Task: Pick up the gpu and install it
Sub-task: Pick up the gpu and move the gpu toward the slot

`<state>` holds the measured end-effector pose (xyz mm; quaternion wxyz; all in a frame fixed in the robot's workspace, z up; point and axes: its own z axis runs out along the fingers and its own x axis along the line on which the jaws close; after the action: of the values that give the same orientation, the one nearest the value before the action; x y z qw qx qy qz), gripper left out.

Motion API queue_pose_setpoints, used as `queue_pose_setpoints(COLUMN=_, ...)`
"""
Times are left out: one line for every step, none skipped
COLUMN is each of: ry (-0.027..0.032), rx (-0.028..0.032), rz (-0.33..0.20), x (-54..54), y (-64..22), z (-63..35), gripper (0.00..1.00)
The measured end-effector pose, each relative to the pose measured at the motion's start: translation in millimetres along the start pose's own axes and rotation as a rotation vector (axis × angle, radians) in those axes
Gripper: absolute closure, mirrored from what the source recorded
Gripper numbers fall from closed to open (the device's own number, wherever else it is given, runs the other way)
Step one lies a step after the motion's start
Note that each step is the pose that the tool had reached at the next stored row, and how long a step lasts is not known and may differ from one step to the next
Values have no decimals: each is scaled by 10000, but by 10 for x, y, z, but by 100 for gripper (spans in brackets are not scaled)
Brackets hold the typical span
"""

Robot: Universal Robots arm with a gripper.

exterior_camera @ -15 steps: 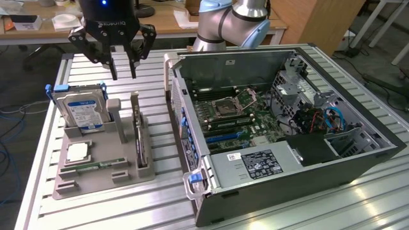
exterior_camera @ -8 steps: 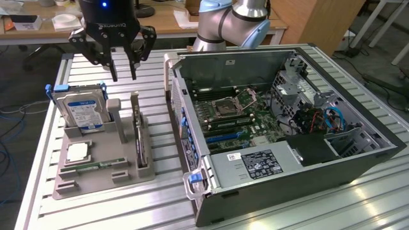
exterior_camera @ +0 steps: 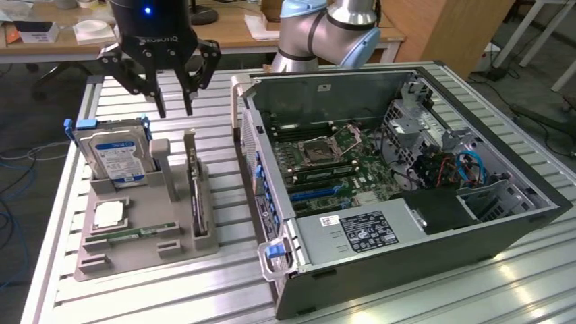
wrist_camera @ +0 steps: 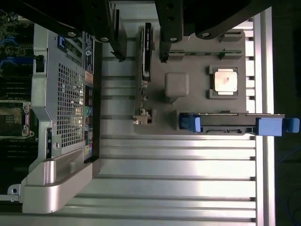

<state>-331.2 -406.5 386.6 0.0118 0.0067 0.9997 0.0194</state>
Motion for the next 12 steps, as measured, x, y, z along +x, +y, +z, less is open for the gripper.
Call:
queue_pose_setpoints(ry=1, rx=9, rz=0, x=0, y=-7, z=2, gripper=58)
queue_pose_setpoints(ry=1, rx=19, rz=-1, x=0, y=-14, z=3, gripper=58)
queue_pose_setpoints(ry=1, rx=30, rz=-1, x=0, y=-23, z=4, gripper=58)
queue_pose_setpoints(ry=1, rx=41, rz=-1, x=0, y=-31, z=4, gripper=58)
queue_pose_setpoints(ry=0, rx=51, rz=-1, x=0, y=-39, z=5, gripper=58)
queue_pose_setpoints(ry=0, rx=61, rz=-2, x=0, y=-46, z=7, gripper=58)
queue_pose_setpoints(ry=-1, rx=67, rz=-2, x=0, y=-53, z=10, gripper=58)
queue_pose_setpoints(ry=-2, rx=75, rz=-2, x=0, y=-57, z=13, gripper=58)
queue_pose_setpoints(ry=-2, rx=84, rz=-2, x=0, y=-62, z=16, gripper=58)
queue_pose_setpoints(ry=-1, rx=93, rz=-3, x=0, y=-67, z=18, gripper=58)
queue_pose_setpoints(ry=0, rx=101, rz=-3, x=0, y=-72, z=21, gripper=58)
queue_pose_setpoints(ry=-1, rx=109, rz=-3, x=0, y=-77, z=24, gripper=58)
